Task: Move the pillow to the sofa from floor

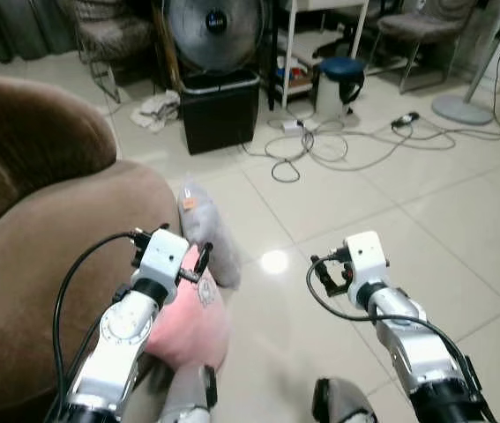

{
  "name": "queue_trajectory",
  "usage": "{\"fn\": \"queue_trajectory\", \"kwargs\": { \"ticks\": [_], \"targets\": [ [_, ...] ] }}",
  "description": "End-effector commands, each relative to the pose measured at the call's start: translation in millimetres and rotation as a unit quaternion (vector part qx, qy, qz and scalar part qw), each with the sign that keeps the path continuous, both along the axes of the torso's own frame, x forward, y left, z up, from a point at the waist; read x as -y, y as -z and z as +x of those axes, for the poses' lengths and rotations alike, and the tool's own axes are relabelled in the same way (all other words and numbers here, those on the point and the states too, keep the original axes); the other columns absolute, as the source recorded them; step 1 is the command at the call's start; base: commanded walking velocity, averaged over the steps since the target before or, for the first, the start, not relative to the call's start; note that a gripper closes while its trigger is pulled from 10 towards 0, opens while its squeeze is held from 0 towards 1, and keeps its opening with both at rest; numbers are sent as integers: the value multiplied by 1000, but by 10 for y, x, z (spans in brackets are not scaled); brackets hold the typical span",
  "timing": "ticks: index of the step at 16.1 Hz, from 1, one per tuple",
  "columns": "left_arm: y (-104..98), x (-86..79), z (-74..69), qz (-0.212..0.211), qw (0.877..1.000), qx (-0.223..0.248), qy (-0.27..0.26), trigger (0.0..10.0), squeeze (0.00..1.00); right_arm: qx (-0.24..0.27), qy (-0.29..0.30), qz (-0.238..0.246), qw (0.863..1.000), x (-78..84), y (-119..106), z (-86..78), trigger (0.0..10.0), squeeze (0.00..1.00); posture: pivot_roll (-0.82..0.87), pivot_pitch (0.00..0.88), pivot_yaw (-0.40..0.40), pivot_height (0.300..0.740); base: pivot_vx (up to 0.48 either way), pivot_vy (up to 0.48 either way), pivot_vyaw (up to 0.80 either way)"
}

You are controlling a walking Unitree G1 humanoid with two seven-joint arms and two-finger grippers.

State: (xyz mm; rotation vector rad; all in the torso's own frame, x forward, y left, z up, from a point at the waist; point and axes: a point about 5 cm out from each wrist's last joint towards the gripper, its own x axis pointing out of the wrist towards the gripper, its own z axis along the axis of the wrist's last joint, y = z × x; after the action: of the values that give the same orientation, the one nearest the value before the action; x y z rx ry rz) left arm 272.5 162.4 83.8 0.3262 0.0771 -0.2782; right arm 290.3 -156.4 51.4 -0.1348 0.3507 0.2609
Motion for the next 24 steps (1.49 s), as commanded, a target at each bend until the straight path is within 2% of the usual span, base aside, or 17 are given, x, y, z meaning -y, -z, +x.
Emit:
{"fn": "queue_trajectory", "kwargs": {
  "ticks": [1,3,6,20,24],
  "targets": [
    [-23,-35,21,4,1000,4,-10,10000,0,-1,3,-1,1000,3,7,1,10000,0,54,0,18,586,0,0,0],
    [-29,-40,24,3,1000,6,-10,10000,0,0,4,0,1000,-1,4,3,10000,0,54,0,21,566,0,0,0],
    [-41,-45,30,0,1000,7,-9,10000,0,4,9,3,1000,-2,-1,5,10000,0,54,0,21,566,0,0,0],
    [-63,-53,38,-5,1000,7,3,10000,0,2,14,4,1000,-23,8,-6,10000,0,52,0,34,566,279,0,0],
    [-64,-56,39,-6,1000,8,2,10000,0,2,-6,-15,1000,-58,-2,-14,10000,0,52,0,32,566,284,0,200]
  ]
}}
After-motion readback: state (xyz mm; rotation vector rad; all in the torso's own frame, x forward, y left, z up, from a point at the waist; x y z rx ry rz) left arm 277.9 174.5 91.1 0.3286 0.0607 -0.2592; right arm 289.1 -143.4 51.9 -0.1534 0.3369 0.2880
